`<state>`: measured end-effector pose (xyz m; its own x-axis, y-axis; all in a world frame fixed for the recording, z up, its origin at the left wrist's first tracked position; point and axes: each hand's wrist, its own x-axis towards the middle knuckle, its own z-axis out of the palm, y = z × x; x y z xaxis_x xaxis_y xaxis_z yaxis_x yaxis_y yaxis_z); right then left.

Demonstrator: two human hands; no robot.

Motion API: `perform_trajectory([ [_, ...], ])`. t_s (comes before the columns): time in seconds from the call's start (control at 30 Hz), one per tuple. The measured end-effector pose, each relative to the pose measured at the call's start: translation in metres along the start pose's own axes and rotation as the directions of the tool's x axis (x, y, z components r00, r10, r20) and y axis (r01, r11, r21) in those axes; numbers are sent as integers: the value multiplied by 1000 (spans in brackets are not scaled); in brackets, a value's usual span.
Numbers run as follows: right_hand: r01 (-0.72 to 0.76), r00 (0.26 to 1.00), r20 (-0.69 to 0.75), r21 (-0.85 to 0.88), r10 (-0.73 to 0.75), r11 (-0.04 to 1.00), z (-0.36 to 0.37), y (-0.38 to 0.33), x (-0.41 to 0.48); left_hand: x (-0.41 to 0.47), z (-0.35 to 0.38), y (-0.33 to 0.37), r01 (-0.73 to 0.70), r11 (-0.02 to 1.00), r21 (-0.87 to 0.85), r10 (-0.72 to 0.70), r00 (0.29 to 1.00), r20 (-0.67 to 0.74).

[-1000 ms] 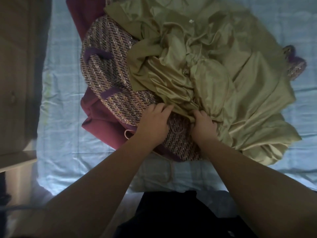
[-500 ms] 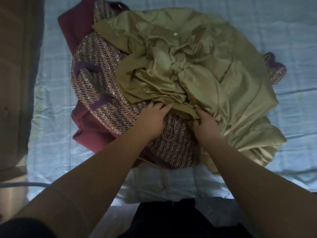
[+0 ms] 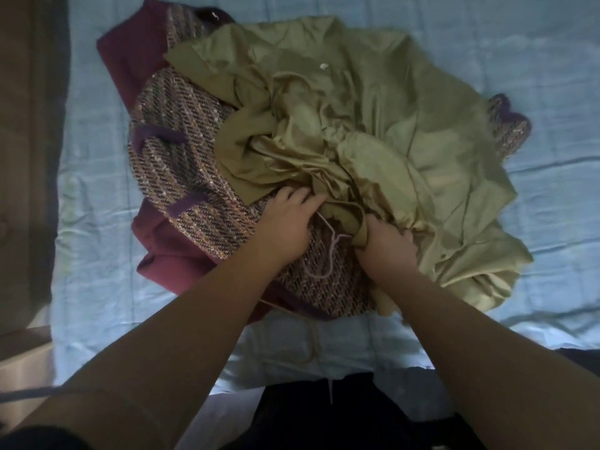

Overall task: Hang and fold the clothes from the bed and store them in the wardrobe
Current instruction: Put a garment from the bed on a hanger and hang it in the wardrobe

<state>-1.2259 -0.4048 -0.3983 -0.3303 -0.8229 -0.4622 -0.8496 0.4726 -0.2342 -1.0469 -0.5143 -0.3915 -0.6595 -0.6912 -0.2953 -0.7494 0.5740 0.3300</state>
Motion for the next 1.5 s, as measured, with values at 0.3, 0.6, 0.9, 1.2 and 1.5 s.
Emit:
perform_trajectory([
  [0.3, 51, 969, -247, 111, -22, 992, -174, 4, -51, 13, -140, 32, -108, 987, -120, 95, 989, -109],
  [0.6, 157, 888, -456, 173, -62, 972, -349, -5, -95, 4, -274, 90, -145, 980, -134, 101, 952, -288],
  [0.9, 351, 732, -642, 68, -228, 934, -482, 22, -126, -21, -393, 168, -141, 973, -180, 39, 879, -476],
  [1.2, 524, 599, -703, -19, -384, 852, -604, 66, -159, -51, -489, 234, -164, 938, -306, -38, 828, -560],
  [1.5, 583, 626, -630, -13, -459, 812, -611, 92, -166, -62, -491, 265, -158, 933, -323, -62, 814, -577],
])
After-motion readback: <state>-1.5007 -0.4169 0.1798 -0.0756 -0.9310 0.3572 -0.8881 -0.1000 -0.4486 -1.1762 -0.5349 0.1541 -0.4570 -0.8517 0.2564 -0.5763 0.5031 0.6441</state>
